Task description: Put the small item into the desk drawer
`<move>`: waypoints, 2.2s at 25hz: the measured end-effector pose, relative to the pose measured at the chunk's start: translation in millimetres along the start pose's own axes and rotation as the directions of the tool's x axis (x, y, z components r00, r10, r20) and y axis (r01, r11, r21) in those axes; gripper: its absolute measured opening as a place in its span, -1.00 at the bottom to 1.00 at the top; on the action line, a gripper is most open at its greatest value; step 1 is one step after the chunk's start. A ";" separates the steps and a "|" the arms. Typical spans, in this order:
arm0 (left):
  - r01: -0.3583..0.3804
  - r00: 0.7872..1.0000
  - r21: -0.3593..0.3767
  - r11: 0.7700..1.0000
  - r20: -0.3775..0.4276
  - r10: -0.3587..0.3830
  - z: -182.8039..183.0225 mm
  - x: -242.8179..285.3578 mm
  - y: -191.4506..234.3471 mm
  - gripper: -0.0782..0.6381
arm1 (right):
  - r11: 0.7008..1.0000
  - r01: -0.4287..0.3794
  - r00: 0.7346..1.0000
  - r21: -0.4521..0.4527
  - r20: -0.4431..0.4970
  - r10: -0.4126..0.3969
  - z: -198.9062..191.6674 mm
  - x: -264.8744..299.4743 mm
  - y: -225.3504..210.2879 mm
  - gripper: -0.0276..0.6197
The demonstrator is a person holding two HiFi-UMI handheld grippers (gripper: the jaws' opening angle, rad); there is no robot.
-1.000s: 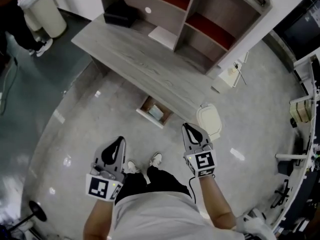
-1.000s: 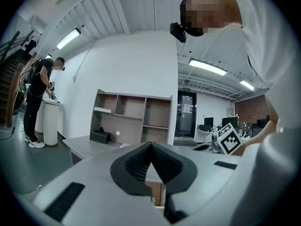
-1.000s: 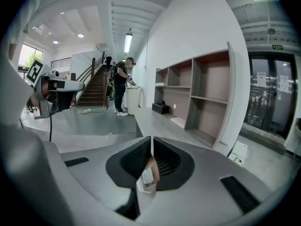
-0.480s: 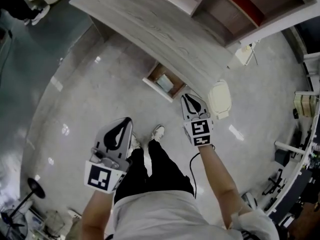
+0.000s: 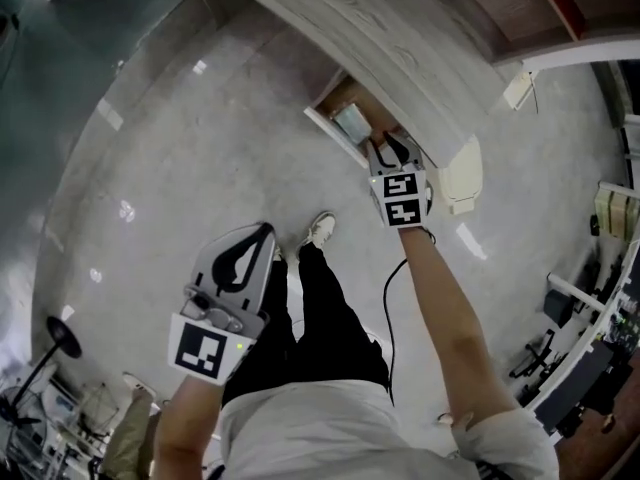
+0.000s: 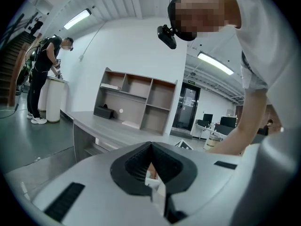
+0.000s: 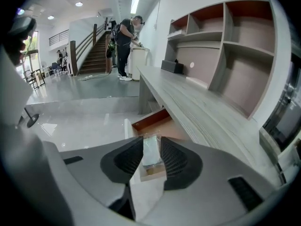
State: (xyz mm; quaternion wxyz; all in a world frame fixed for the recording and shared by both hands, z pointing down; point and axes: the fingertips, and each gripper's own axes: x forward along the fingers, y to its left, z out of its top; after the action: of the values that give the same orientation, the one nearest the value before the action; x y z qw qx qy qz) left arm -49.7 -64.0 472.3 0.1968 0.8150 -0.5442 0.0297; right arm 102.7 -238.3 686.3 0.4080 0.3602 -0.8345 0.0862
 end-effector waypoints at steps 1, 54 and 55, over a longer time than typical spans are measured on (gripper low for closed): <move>-0.004 1.000 -0.004 1.000 -0.005 0.004 -3.2 -1.7 0.1 -0.73 | 1.000 -0.002 1.000 -0.007 -0.014 0.002 -3.5 8.2 0.4 -0.52; -0.079 0.993 -0.208 0.975 -0.100 0.060 -105.7 -31.6 26.3 -0.73 | 0.956 -0.011 0.915 -0.292 -0.390 -0.108 -46.3 125.3 -7.7 -0.58; -0.079 0.993 -0.208 0.975 -0.104 0.058 -106.5 -31.8 26.2 -0.73 | 0.956 -0.012 0.914 -0.292 -0.390 -0.107 -47.4 125.2 -8.1 -0.60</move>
State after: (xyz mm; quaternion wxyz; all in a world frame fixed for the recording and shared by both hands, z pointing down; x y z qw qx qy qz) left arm -68.4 -7.2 569.6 0.3075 0.7677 -0.5619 0.0177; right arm 86.5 -289.9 809.0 0.6207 0.2920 -0.7271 0.0260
